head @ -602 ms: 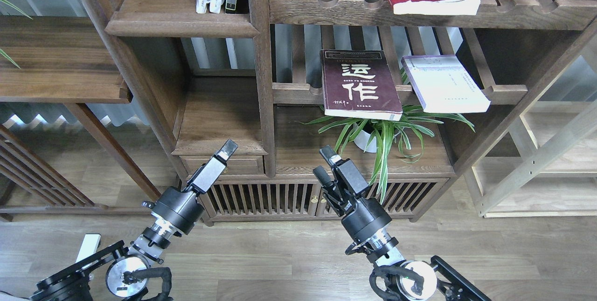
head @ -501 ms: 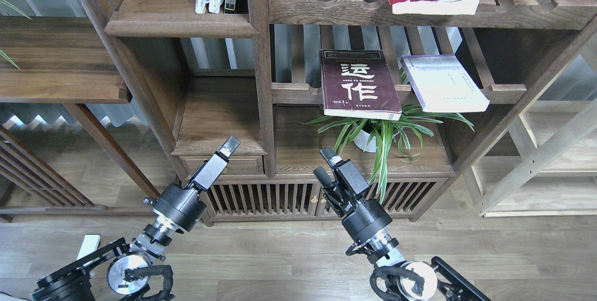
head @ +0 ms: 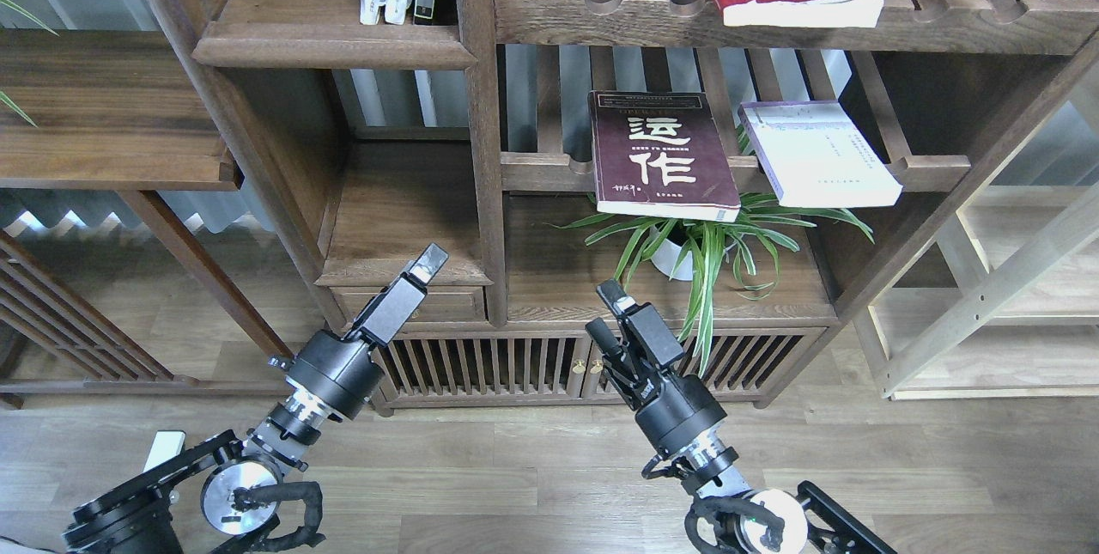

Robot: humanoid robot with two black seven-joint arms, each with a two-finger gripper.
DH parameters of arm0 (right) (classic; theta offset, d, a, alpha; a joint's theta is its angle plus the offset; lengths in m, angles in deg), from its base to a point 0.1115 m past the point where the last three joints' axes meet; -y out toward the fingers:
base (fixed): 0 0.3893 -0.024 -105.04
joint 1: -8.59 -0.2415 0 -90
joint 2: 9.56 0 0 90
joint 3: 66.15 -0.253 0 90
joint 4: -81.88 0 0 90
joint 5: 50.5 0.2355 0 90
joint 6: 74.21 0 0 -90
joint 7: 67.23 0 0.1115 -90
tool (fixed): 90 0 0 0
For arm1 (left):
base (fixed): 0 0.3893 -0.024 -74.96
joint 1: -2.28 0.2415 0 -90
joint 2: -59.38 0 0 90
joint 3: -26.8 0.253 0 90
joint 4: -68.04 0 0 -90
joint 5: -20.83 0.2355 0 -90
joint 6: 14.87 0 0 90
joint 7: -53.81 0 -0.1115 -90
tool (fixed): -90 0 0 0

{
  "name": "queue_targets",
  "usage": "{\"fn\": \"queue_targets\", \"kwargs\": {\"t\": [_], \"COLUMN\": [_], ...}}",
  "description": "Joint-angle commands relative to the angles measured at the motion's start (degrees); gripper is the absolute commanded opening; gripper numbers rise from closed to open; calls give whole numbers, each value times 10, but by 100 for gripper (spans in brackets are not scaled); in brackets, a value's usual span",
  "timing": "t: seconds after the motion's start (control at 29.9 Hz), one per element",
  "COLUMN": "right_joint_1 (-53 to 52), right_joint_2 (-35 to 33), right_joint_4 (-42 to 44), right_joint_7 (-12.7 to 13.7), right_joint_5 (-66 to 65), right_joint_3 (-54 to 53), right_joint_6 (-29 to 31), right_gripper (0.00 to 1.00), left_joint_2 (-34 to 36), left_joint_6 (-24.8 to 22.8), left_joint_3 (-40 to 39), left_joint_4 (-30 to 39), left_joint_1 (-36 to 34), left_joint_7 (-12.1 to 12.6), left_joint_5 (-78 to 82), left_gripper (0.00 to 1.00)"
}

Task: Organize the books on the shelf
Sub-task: 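Raise both grippers toward the dark red book on the middle shelf, then reach the right gripper to the dark red book's edge and grip it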

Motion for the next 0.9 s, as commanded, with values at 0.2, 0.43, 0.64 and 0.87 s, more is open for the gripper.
{"fn": "queue_targets", "kwargs": {"t": [0.2,0.43,0.64,0.87], "right_joint_1": [-10,-41,-79,-114], "right_joint_2": [0,0,0,0], "right_joint_4": [6,8,18,39], "right_joint_7": [-1,-1,-13,-44], "right_joint_5": [50,55,70,75], "right_joint_3": [-11,-14,-49,-68], "right_joint_6": [-30,-69,-159,-197], "right_gripper": [100,100,100,100], "left_joint_2": [2,-3,-3,-2], "left_joint_6": [0,0,0,0], "left_joint_3": [3,-1,-6,-18], "left_joint_4": [2,0,-1,-9], "left_joint_1": [5,9,11,20], "left_joint_7": [40,63,62,63], "left_joint_5": [14,14,14,14], "left_gripper": [99,99,99,99]}}
